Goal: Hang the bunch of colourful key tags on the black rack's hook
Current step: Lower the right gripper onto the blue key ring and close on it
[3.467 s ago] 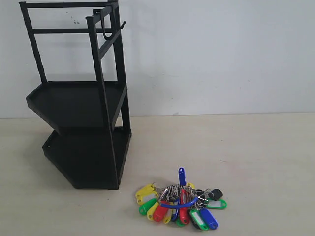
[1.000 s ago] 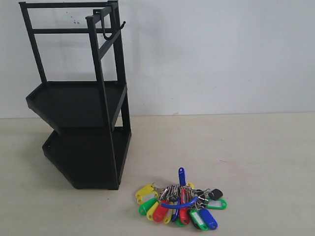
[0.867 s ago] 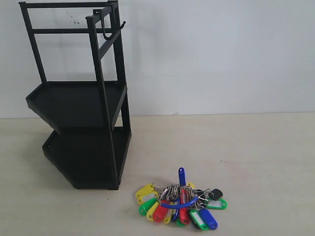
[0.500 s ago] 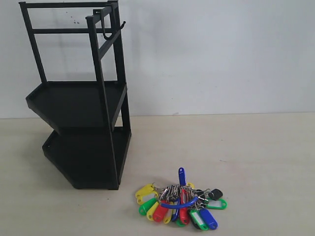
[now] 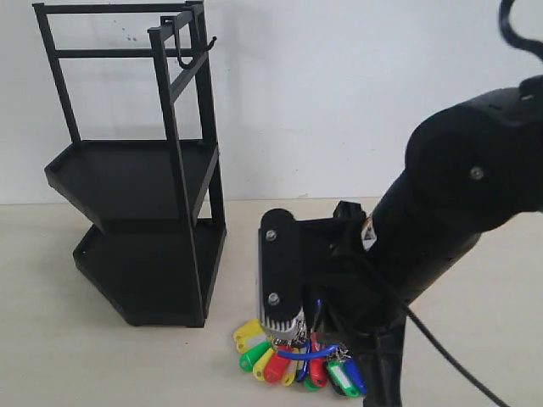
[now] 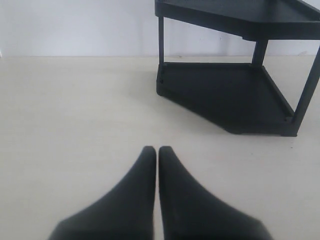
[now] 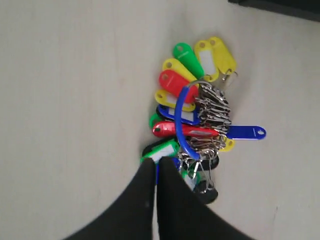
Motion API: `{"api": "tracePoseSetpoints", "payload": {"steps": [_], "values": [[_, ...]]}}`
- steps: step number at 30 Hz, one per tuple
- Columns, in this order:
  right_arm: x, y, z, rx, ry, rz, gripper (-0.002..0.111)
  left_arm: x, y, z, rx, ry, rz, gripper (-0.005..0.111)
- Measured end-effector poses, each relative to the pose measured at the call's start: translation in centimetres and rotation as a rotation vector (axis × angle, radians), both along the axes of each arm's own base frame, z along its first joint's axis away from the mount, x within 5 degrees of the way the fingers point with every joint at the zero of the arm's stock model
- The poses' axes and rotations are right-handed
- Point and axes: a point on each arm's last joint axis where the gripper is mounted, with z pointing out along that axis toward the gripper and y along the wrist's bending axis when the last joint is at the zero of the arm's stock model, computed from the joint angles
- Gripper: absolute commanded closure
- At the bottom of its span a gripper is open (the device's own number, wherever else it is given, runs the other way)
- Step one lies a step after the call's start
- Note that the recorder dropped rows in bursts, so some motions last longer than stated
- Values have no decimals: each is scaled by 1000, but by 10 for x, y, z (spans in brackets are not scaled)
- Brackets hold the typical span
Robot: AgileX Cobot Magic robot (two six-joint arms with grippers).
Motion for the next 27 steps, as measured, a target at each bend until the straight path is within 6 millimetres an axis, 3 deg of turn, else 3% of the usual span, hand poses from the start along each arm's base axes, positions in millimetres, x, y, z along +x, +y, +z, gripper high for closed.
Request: {"api": "tracePoseSetpoints", "payload": {"steps": [4,6,11,27], "values": [[3,12,-13,-2,2,22,67,0,0,0,0,0,0,102],[7,16,-16,15,-15,14,58,0,0,0,0,0,0,102],[17,23,-23,63,-54,-19,57,0,0,0,0,0,0,102],[36,37,-77,64,-1,-92,57,0,0,0,0,0,0,102]]}}
